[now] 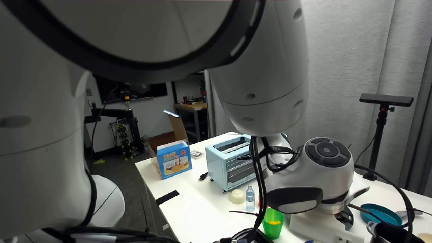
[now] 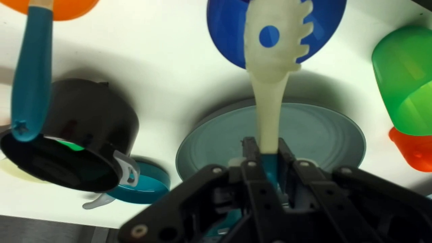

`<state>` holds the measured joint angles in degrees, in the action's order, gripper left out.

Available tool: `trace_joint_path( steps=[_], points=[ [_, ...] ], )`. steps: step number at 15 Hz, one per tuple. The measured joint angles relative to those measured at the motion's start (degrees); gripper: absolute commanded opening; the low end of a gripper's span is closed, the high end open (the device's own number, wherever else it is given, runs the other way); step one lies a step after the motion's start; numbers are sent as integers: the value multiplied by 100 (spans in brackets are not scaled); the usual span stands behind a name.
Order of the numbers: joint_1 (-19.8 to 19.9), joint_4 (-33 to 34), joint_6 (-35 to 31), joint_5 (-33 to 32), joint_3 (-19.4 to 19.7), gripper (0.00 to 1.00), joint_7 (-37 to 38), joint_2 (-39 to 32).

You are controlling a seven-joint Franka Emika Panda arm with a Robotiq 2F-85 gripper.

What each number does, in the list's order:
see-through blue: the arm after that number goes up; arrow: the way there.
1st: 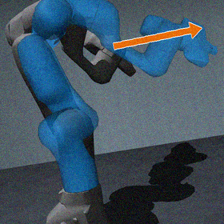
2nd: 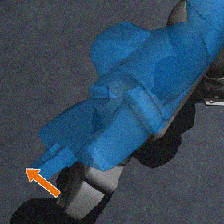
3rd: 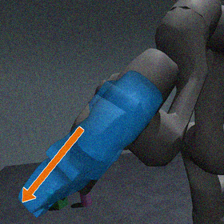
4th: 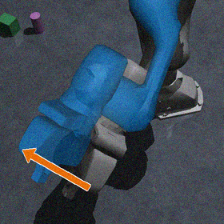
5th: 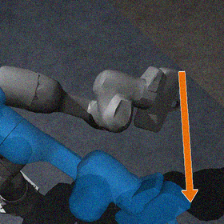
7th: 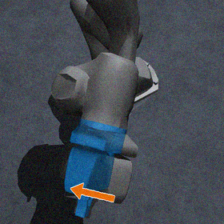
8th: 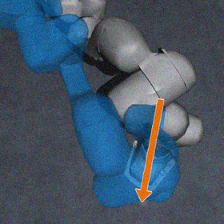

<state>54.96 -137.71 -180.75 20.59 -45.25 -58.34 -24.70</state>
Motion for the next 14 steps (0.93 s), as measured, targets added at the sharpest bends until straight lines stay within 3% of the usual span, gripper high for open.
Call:
trace_joint_path(
  steps=[13, 14],
  points=[
    [63, 2, 0, 0, -8, 4, -12, -17],
    [77, 2, 0, 0, -11, 13, -18, -21]
  ],
)
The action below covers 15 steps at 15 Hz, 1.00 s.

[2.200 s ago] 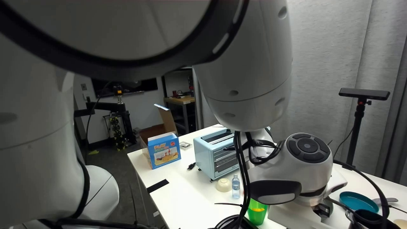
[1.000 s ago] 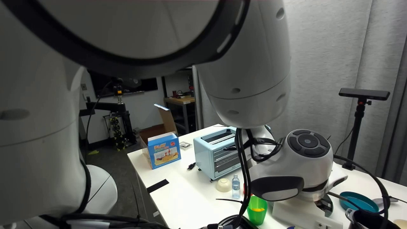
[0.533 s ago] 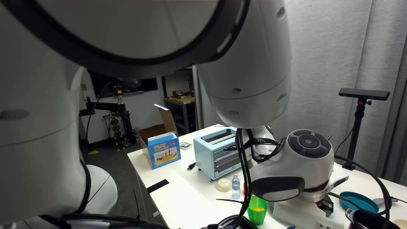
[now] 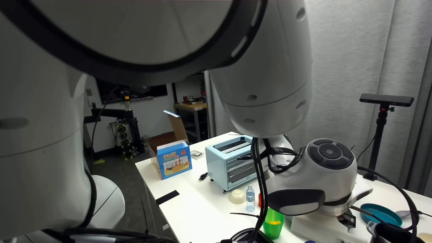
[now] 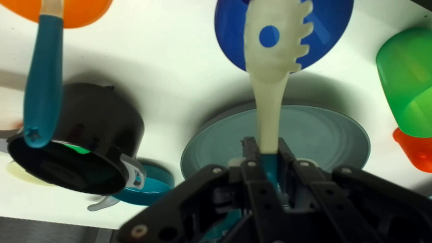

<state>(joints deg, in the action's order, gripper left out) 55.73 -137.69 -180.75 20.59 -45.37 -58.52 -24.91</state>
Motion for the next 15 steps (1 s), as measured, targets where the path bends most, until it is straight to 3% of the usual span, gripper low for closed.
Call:
trace_joint_path(
  steps=[1, 3, 9, 11, 15],
  points=[
    [9, -1, 0, 0, 0, 40, -4, -1],
    [14, -5, 0, 0, 0, 48, -7, -2],
    [12, -24, 0, 0, 0, 94, -7, -5],
    [11, -29, 0, 0, 1, 100, -7, -7],
    [6, -33, 0, 0, -2, 100, -7, -5]
  ],
)
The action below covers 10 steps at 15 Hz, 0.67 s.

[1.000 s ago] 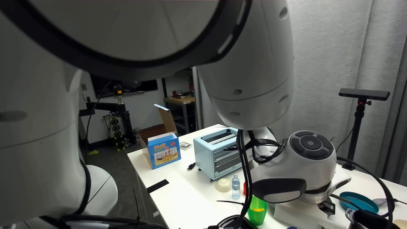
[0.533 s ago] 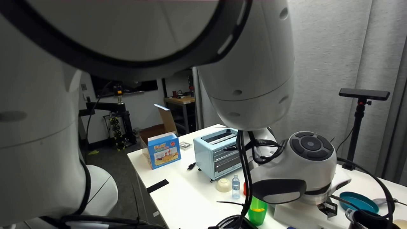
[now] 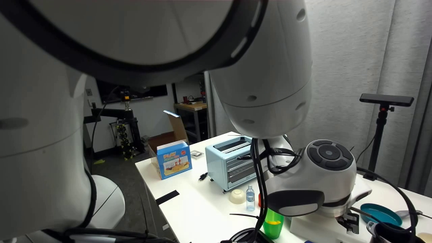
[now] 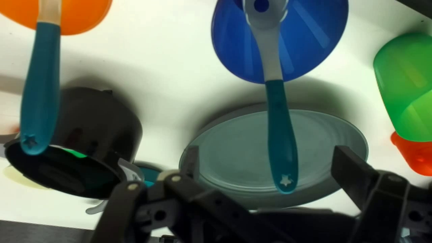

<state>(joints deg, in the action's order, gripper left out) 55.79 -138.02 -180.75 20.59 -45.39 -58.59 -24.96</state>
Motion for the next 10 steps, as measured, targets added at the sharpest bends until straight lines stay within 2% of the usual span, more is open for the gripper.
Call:
trace_joint_path(
  steps=[5, 10],
  points=[
    [-49, -92, 0, 3, -7, 100, 0, 148],
    [-178, -560, 0, 23, 20, 100, 65, 743]
  ],
)
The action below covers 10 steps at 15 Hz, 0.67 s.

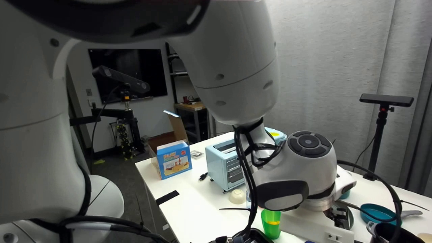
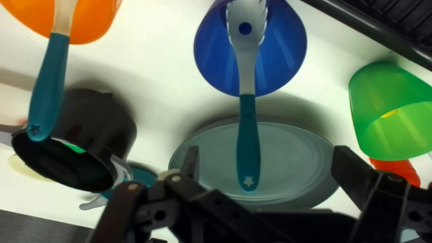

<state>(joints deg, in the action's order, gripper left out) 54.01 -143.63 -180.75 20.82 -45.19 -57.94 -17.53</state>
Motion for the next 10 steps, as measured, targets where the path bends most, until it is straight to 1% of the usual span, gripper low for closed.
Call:
trace_joint_path(
  steps=[5, 10],
  points=[
    [-111, -556, 0, 32, -123, 100, 110, 663],
    [-133, -920, 0, 120, -568, 100, 233, 1118]
  ],
)
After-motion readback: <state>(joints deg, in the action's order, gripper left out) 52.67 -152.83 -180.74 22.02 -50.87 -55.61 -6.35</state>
